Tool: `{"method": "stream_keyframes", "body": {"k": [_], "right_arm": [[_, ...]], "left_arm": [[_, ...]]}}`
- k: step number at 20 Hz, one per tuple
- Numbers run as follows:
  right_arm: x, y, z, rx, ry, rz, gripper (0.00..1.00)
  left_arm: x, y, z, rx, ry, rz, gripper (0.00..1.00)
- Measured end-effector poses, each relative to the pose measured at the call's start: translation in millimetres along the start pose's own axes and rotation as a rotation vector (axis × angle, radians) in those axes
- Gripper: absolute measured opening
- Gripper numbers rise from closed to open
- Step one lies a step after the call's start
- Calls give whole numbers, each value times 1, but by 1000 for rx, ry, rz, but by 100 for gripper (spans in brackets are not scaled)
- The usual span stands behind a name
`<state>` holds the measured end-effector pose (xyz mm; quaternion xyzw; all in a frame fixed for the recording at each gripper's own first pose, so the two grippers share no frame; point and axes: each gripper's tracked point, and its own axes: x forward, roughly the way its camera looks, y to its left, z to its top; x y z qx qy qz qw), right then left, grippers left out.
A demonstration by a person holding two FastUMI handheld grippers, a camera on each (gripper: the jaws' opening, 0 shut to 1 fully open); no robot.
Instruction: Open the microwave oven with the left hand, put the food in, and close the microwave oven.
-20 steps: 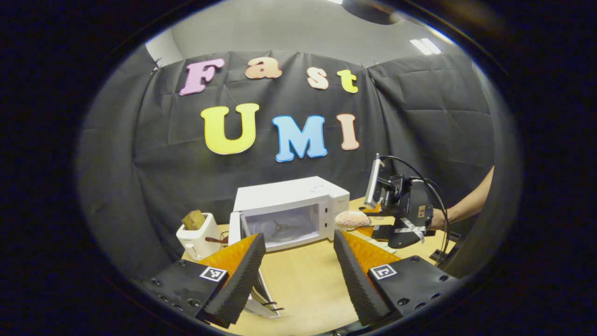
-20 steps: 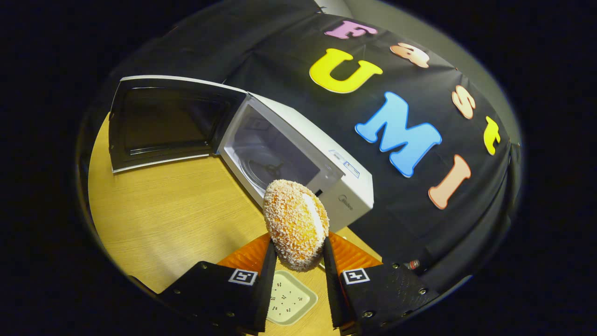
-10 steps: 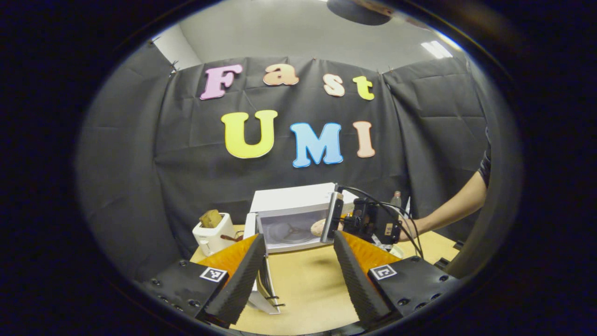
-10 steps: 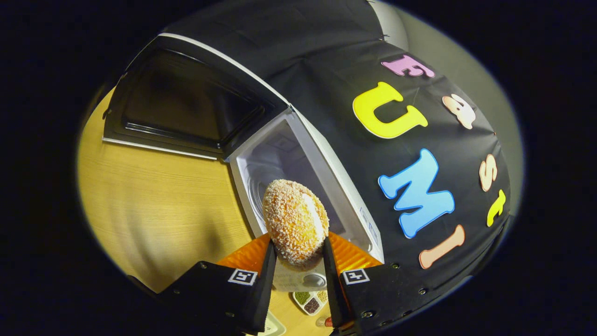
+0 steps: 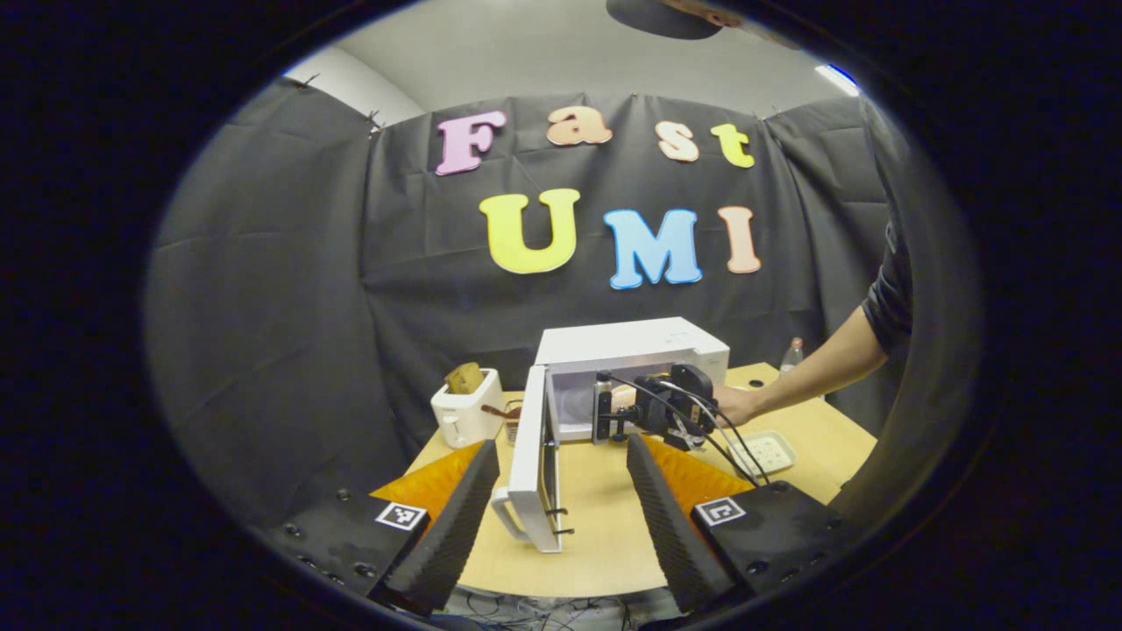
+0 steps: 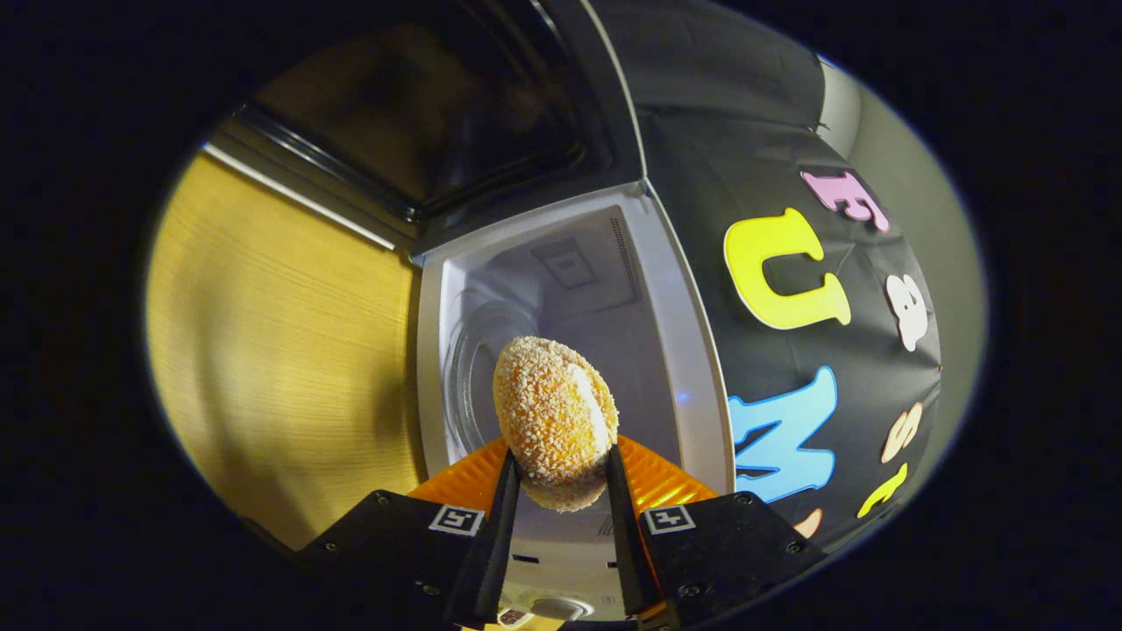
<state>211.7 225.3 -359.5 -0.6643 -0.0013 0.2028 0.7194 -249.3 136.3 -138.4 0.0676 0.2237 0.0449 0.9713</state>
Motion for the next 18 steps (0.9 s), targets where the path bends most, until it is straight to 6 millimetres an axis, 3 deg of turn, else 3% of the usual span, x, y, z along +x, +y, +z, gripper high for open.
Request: {"method": "stream_keyframes", "body": {"k": [3,7,11,12,14,15,18], "right_arm": [[30,10,-3,-32,33,16,52],[60,10,-15,-39,86,9,52],[78,14,-19,-72,90,16,53],[79,17,-17,-63,89,30,55],[73,16,-19,-45,99,36,74],[67,20,-15,-7,91,59,88],[43,29,-11,95,69,145,94]], "left_arm": [[-13,8,-13,-53,39,67,95],[-19,1,-21,-88,55,102,95],[-19,-1,-32,-66,98,99,96],[-19,-2,-30,-66,96,95,95],[-15,-1,-28,-75,82,84,95],[-11,-1,-28,-85,81,77,95],[-3,0,-25,-100,63,53,96]]}}
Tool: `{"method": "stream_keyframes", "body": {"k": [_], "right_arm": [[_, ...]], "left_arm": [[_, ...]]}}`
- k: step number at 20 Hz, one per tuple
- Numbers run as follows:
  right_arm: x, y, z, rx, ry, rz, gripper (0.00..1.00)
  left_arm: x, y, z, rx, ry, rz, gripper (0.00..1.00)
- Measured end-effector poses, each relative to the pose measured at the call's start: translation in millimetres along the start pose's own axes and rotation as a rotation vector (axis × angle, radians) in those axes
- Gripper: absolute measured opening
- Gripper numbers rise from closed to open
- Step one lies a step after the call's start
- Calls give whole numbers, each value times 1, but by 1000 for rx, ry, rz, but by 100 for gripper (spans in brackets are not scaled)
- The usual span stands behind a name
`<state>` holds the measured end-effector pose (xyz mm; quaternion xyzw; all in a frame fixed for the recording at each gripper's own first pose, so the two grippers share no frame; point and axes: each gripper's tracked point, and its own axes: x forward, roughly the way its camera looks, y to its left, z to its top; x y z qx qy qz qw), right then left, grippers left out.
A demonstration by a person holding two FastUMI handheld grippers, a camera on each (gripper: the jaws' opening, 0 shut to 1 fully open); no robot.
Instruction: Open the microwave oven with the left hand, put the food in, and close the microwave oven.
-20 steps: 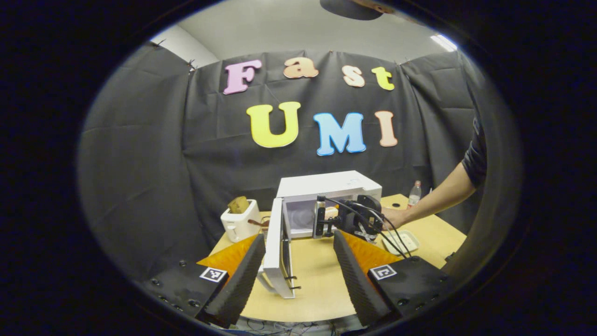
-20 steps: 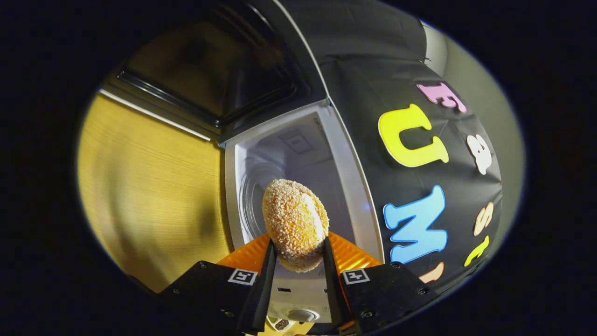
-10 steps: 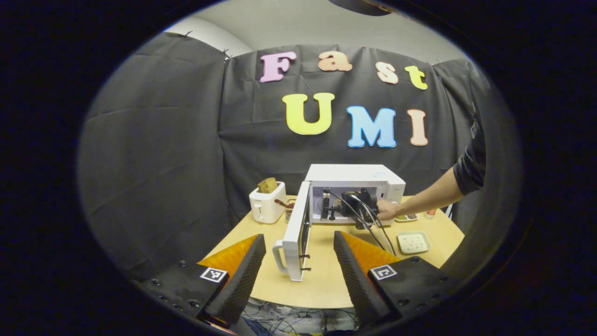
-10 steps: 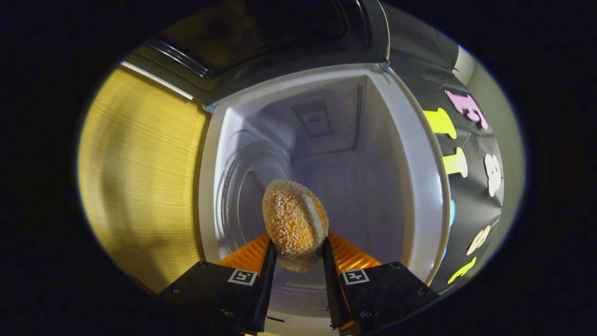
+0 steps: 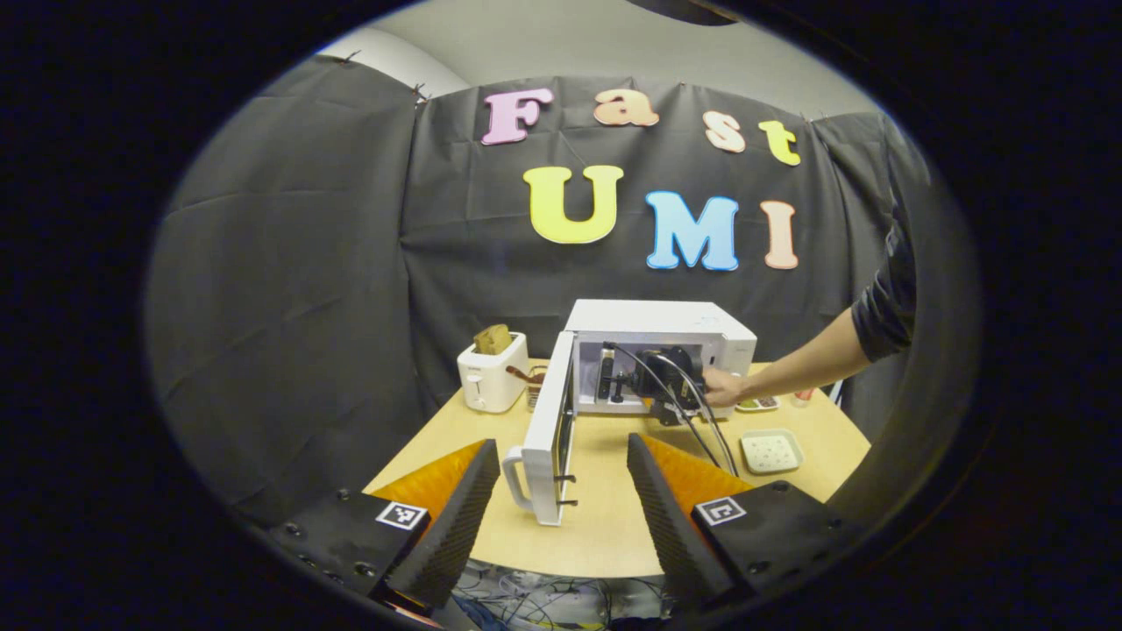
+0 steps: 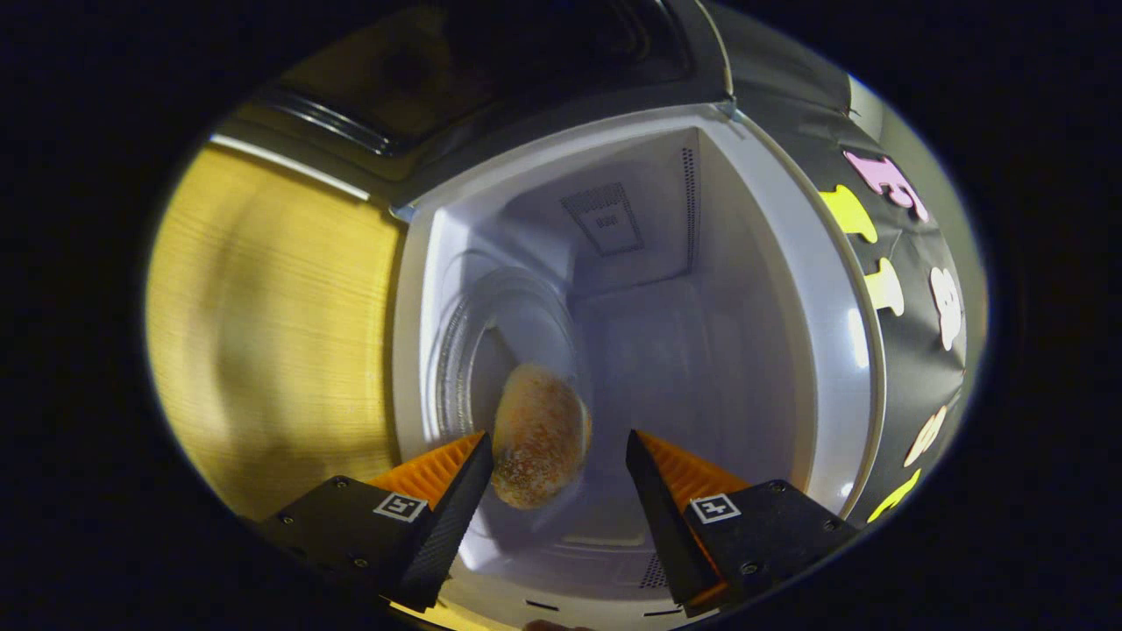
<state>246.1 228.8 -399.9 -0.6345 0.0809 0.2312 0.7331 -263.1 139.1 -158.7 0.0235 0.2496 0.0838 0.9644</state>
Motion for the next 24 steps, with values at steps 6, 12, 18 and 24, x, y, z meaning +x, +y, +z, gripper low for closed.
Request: {"method": "stream_keyframes", "body": {"k": [6,12,18,24], "right_arm": [[-68,19,-15,405,31,154,95],[-139,18,-46,983,127,230,95],[-196,-16,-93,1211,184,64,95],[-255,-62,-101,1346,125,-92,95]], "left_arm": [[23,-17,15,32,-41,-97,96],[47,-39,19,68,-57,-225,95],[73,-60,29,95,-77,-345,96],[96,-71,45,90,-121,-423,96]]}}
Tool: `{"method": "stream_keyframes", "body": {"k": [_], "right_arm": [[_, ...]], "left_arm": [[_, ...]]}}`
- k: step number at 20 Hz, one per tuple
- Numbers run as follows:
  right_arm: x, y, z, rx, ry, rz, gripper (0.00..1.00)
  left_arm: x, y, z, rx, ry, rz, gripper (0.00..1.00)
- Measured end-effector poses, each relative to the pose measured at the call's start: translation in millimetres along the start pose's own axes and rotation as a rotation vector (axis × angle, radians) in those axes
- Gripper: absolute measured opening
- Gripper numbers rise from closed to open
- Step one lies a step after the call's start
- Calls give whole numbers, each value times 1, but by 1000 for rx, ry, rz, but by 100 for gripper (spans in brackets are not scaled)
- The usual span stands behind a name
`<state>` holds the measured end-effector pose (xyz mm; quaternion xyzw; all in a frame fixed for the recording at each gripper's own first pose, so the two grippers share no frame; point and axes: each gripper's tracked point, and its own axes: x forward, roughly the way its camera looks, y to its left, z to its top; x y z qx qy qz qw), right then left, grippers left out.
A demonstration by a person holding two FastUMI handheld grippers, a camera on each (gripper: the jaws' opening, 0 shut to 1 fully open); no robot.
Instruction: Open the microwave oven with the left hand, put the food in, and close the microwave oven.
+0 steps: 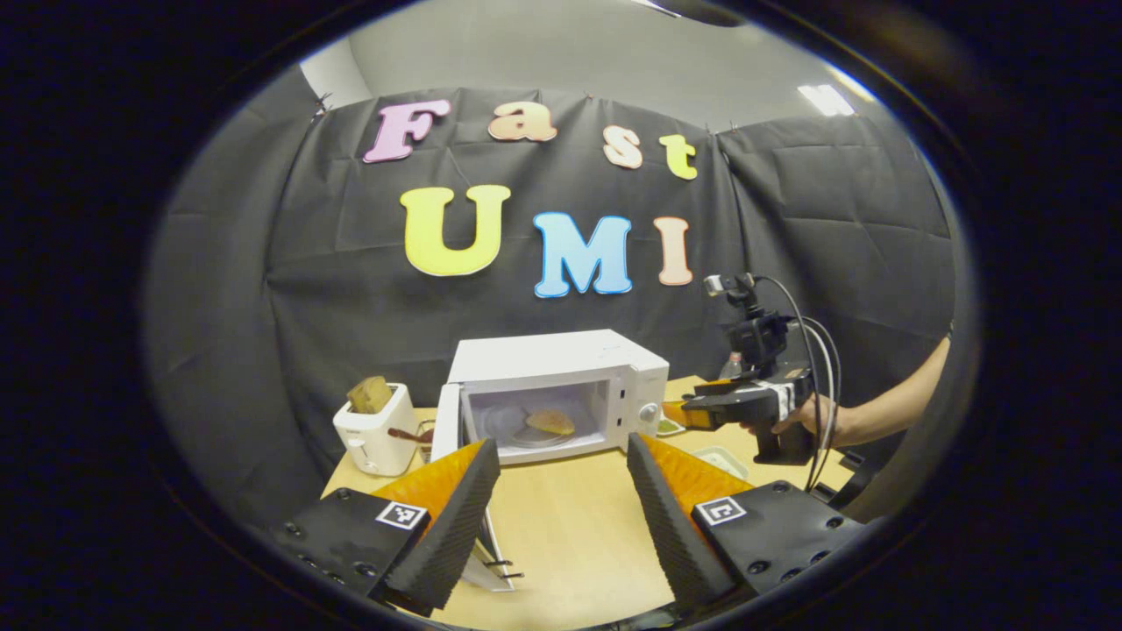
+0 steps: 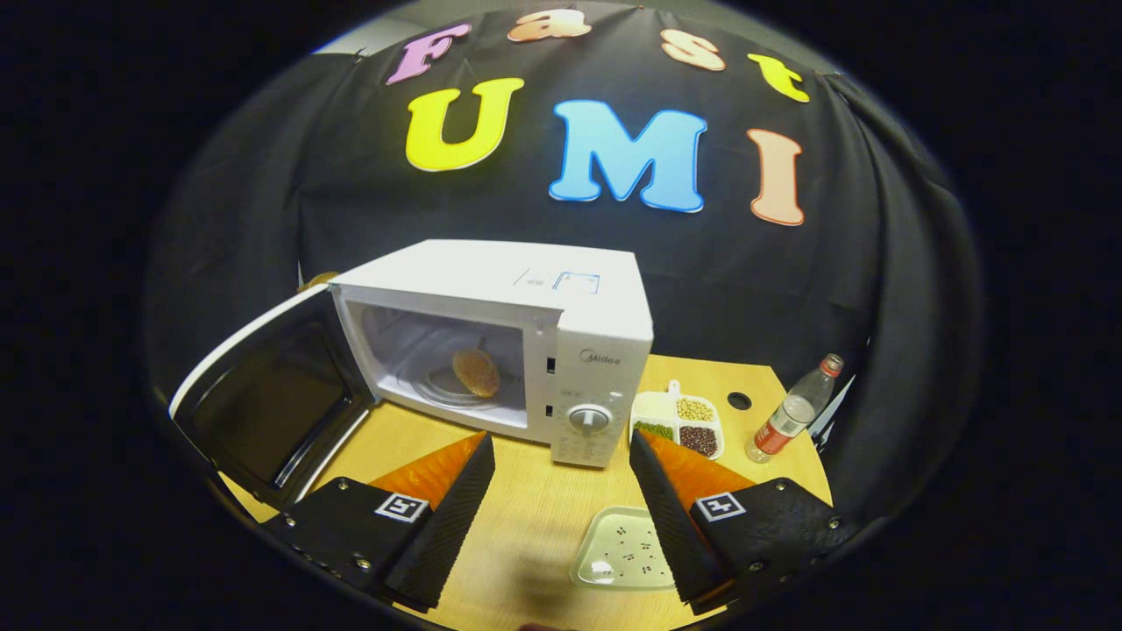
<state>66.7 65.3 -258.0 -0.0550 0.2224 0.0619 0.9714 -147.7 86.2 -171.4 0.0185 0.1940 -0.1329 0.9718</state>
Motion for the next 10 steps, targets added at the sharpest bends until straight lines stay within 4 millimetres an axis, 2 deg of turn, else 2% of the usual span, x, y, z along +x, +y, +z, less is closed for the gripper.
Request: {"method": "stream_keyframes", "body": {"k": [2,6,9,10], "right_arm": [[-22,-1,18,32,-67,-4,95],[-68,-2,55,72,-196,-35,95],[-95,5,82,98,-273,-46,95],[-102,8,85,96,-289,-49,95]], "left_arm": [[9,0,0,2,-5,-18,95],[13,10,7,23,-33,-19,96],[18,22,-4,-8,-10,-19,96],[18,28,-6,-31,-6,-12,86]]}}
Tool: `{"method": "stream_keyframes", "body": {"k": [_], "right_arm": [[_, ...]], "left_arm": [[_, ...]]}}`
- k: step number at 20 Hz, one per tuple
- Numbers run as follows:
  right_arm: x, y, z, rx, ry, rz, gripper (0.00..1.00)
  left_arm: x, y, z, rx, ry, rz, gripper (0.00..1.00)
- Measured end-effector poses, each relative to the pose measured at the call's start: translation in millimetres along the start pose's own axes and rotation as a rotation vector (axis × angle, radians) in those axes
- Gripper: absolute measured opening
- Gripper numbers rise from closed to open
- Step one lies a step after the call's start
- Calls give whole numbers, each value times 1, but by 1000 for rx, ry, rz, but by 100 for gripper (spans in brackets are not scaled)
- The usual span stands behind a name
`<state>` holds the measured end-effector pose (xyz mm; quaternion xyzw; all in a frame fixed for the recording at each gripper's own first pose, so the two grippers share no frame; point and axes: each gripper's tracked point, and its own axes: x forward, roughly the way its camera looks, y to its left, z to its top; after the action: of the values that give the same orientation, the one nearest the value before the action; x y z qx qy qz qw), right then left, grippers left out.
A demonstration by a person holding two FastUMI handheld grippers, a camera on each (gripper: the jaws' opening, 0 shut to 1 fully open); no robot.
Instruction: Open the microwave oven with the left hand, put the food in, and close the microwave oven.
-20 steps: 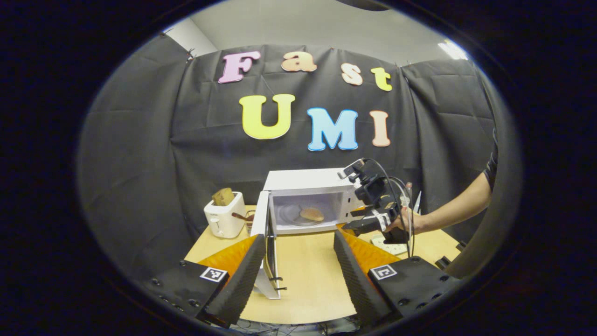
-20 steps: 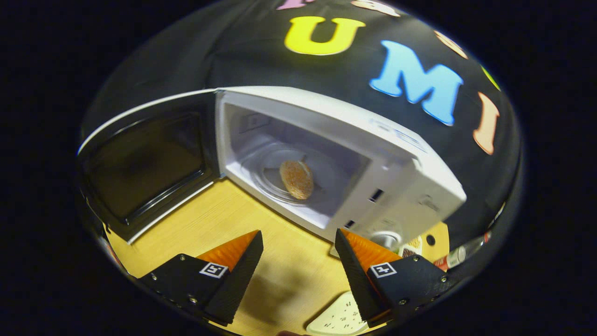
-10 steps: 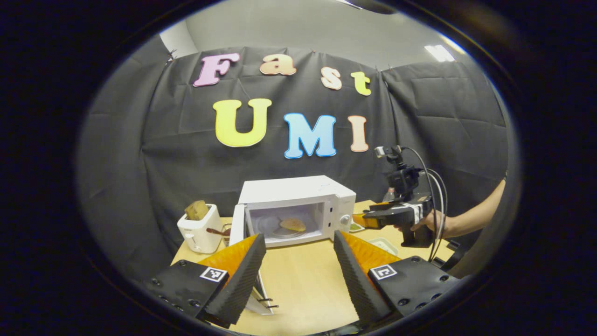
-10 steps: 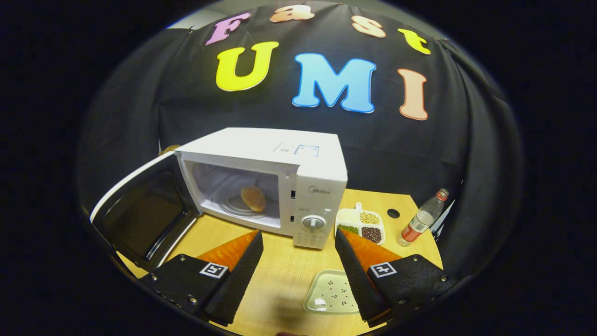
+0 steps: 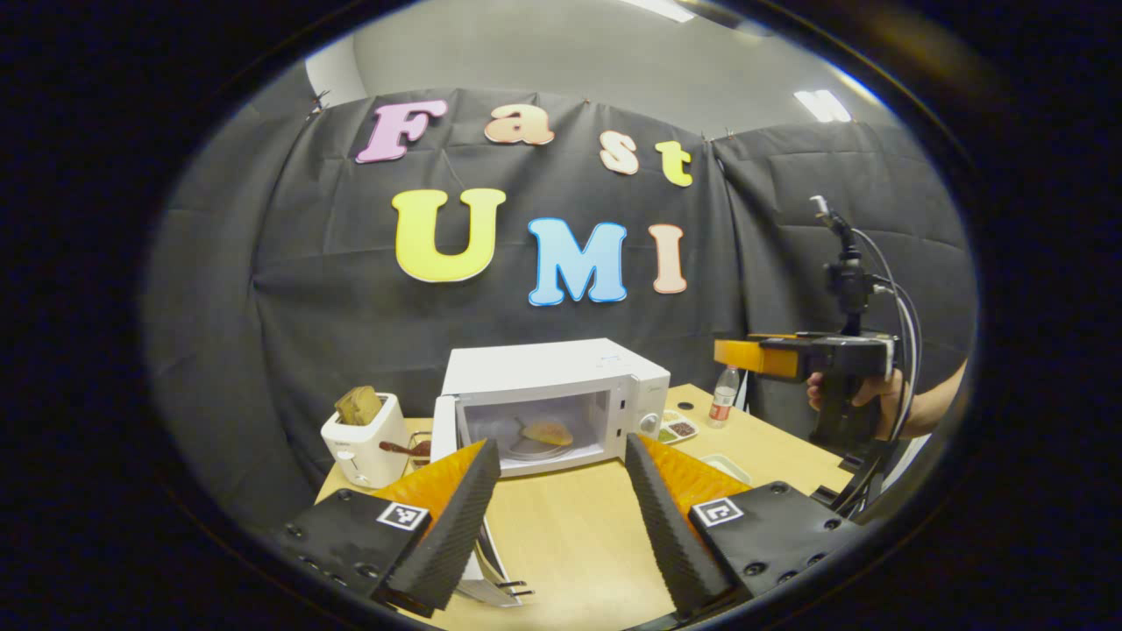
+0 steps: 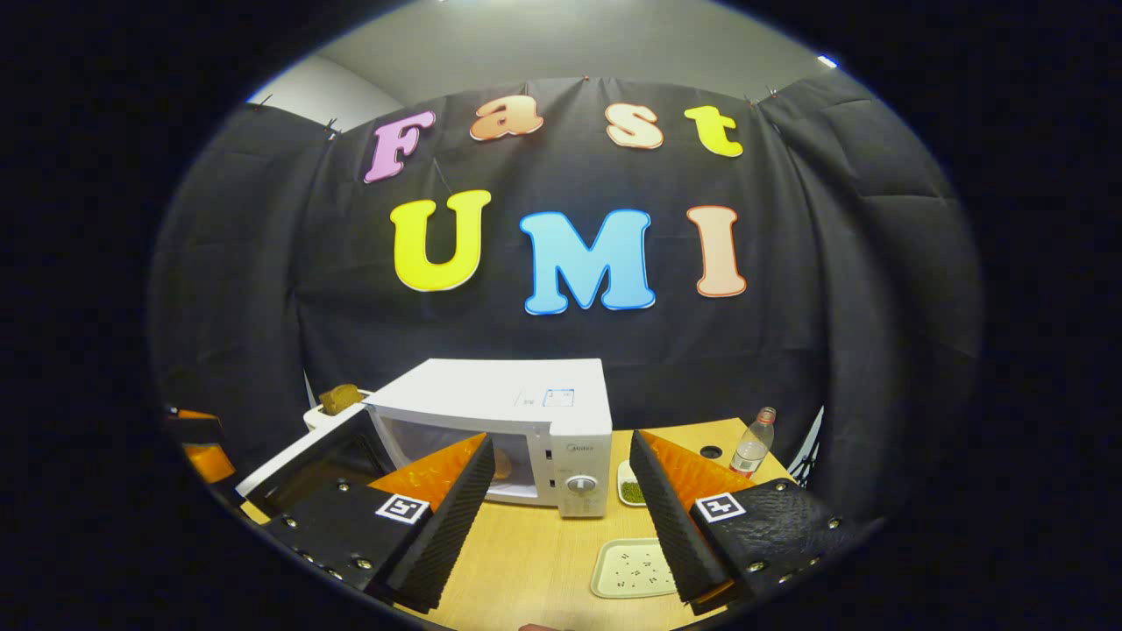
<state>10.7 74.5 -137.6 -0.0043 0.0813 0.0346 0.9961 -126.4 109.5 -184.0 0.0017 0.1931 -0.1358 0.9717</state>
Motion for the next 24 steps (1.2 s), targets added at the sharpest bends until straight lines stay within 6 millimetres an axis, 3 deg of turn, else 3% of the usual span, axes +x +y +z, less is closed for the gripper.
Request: {"method": "stream_keyframes", "body": {"k": [1,2,4,5,9,11,13,18,24], "right_arm": [[-4,2,5,-6,-14,-2,95],[-6,4,8,-14,-19,-5,95],[-8,12,8,-13,-16,-1,94],[-11,17,8,-8,-12,2,95],[-11,32,15,2,-18,16,95],[-11,38,19,-1,-20,25,94],[-11,43,20,-5,-20,34,94],[-6,49,22,-7,-24,46,94],[-13,34,23,-8,-30,41,95]], "left_arm": [[0,11,-1,-22,-2,21,75],[-2,21,-3,-41,-3,44,58],[-8,68,-14,-43,2,177,24],[-15,77,-19,-57,14,173,7],[-50,130,-64,-39,83,232,7],[-62,146,-95,-46,149,235,7],[-67,156,-115,-36,179,258,7],[-62,111,-133,-30,215,169,7],[-40,61,-125,16,222,75,7]]}}
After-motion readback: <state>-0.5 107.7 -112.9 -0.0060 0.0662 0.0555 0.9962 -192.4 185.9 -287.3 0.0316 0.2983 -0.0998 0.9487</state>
